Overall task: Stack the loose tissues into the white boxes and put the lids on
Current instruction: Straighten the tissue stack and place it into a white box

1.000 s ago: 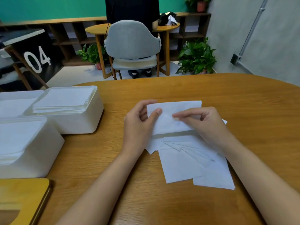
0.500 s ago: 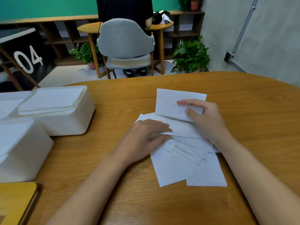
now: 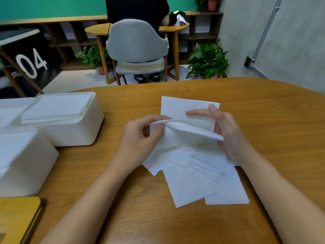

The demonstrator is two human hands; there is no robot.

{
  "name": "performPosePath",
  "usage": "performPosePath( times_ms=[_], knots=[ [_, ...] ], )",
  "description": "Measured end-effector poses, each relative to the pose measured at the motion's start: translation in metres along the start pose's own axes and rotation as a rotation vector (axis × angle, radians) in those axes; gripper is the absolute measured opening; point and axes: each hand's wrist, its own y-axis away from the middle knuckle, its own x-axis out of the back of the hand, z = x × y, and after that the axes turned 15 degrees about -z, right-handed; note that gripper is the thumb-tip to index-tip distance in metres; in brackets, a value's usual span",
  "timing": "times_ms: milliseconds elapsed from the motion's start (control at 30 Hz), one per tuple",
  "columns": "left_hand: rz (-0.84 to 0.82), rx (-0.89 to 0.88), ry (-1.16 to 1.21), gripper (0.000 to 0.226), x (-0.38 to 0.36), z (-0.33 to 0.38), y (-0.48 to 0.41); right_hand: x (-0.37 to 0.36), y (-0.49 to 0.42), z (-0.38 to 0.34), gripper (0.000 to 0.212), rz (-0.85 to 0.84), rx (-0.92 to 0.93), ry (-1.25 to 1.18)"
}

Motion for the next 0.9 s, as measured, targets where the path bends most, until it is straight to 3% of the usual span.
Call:
performPosePath(
  times_ms=[133,300,433,567,667,900],
  knots=[
    [0.071,0.079,0.145,0.023,0.005,0.002,-0.003,-0.007,0.002,-0.001,0.084,-0.114,0.016,-0.287],
    [0.022,0.072,0.219,0.025,0.008,0.001,-0.002,-0.018,-0.001,0.0,0.052,0.045,-0.096,-0.152],
    [-0.007,0.073,0.208,0.026,0.008,-0.001,-0.001,-0.02,0.001,-0.001,0.034,0.036,-0.106,-0.287],
    [0.047,0.075,0.316,0.026,0.004,0.003,-0.001,-0.02,0.0,-0.005,0.042,0.076,-0.138,-0.242],
    [0.064,0.088,0.367,0.024,0.001,0.003,-0.002,-0.023,0.001,-0.008,0.029,0.09,-0.149,-0.165],
    [0.02,0.021,0.094,0.021,0.003,-0.001,-0.002,-0.023,0.002,-0.008,0.013,0.034,-0.207,-0.01]
  ],
)
